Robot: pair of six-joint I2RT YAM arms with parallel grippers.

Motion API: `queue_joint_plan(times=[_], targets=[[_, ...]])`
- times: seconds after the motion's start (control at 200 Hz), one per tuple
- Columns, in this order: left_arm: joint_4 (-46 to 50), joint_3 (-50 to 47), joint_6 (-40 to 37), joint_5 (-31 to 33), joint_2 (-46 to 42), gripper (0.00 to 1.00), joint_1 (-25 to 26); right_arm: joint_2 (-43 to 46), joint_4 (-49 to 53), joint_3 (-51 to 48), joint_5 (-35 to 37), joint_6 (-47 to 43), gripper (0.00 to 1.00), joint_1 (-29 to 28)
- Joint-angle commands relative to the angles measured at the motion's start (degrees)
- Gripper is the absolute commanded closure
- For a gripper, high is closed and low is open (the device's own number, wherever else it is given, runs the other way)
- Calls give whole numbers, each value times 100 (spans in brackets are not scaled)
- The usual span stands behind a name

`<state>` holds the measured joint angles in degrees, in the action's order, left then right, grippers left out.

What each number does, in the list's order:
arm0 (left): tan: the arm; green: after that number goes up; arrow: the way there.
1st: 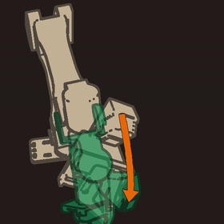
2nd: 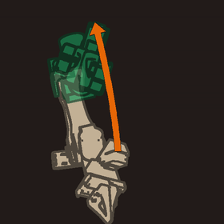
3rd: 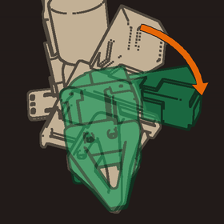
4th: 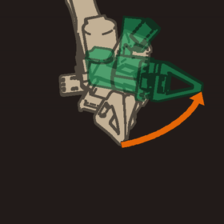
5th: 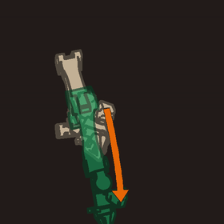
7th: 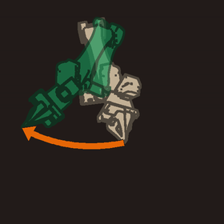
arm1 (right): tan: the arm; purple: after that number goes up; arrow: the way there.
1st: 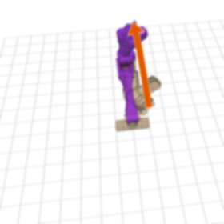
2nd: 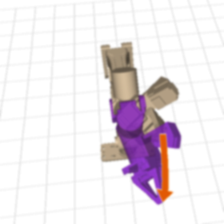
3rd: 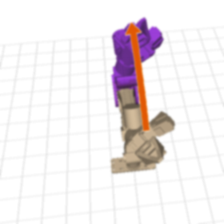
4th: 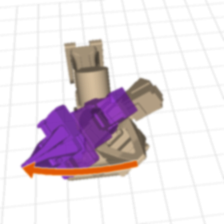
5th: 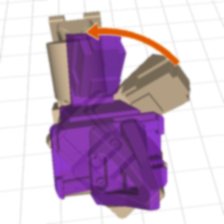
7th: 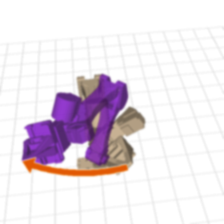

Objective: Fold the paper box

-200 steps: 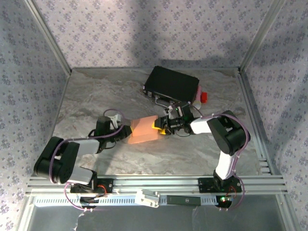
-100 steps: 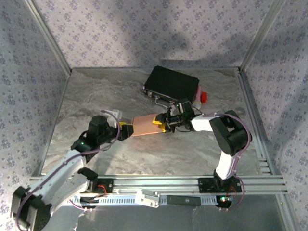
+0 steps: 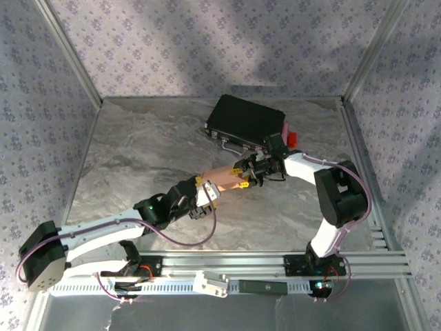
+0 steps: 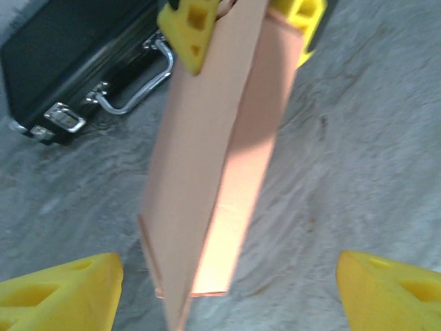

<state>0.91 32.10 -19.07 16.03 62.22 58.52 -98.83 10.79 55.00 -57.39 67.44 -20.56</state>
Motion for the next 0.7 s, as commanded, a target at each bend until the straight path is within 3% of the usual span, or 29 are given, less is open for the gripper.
queue_joint_plan(times=[0.0,0.205,0.41,0.695], targets=[[-499,53,-829,480,350,19,9,159,681,-4,-144,-197,63,73],[-684,187,-935,301,1107,19,8,141,648,-71,-228,-166,64,121],[-905,338,-952,526,1459,21,-7,231,580,-178,-233,-94,64,121],[-795,584,-811,331,1852,48,-69,270,484,-271,-283,-5,64,145]])
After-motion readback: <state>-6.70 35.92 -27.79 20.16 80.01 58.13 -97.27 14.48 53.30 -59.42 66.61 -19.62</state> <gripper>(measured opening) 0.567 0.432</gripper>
